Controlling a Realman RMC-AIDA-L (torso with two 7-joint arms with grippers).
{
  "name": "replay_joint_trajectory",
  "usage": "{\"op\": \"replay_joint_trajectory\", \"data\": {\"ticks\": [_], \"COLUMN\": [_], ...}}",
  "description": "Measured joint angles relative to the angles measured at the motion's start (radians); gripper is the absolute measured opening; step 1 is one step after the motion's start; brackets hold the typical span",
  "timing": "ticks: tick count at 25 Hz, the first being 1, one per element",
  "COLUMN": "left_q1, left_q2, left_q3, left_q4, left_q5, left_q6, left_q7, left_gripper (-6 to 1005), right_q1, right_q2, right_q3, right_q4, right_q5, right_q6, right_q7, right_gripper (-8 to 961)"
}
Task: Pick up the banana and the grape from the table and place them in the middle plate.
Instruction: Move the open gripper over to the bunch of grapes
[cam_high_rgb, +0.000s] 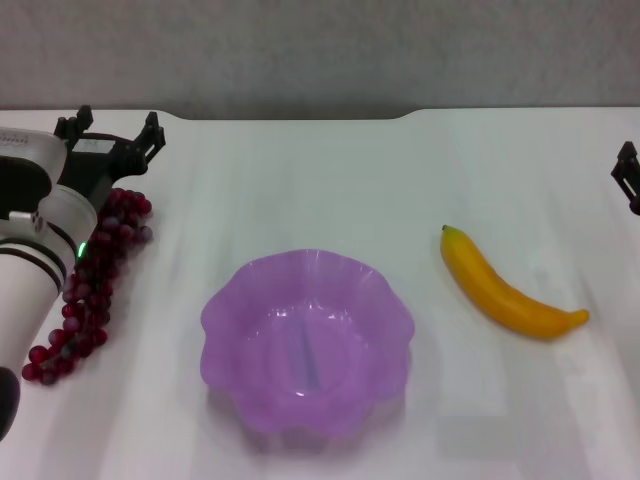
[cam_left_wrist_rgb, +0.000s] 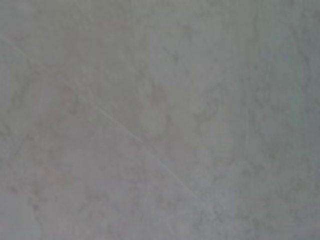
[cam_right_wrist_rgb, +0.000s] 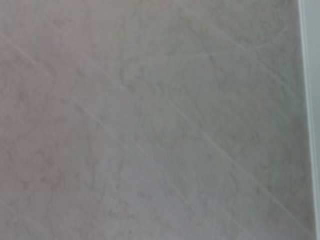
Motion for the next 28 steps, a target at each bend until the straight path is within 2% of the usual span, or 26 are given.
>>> {"op": "replay_joint_trajectory", "data": {"ticks": [10,16,19,24,28], "left_q1": [0.030,0.043,0.049,0.077,0.115], "left_q2": [0.002,0.020,0.021,0.009,0.014], "left_q3": [0.000,-0.008,-0.031,-0.128,-0.185], "left_q4": [0.036,0.085,0.103,0.180,0.293], "left_q5": [0.031,0.044,0.045,0.044,0.045], "left_q6": [0.003,0.000,-0.012,-0.108,-0.255], "left_q7": [0.006,0.037,0.071,0.129,0.178], "left_gripper": [874,876,877,879,881], "right_q1": [0.001,0.030,0.043,0.043,0.038], "right_q2": [0.000,-0.003,-0.005,-0.006,-0.006], "right_q3": [-0.011,-0.016,-0.031,-0.031,-0.034], "right_q4": [-0.028,-0.065,-0.064,-0.062,-0.060], "right_q5": [0.000,-0.001,-0.002,-0.002,-0.002], "right_q6": [0.000,0.000,-0.001,-0.005,0.000], "right_q7": [0.005,-0.001,-0.001,-0.001,-0.001], "right_gripper": [882,882,883,882,882]}}
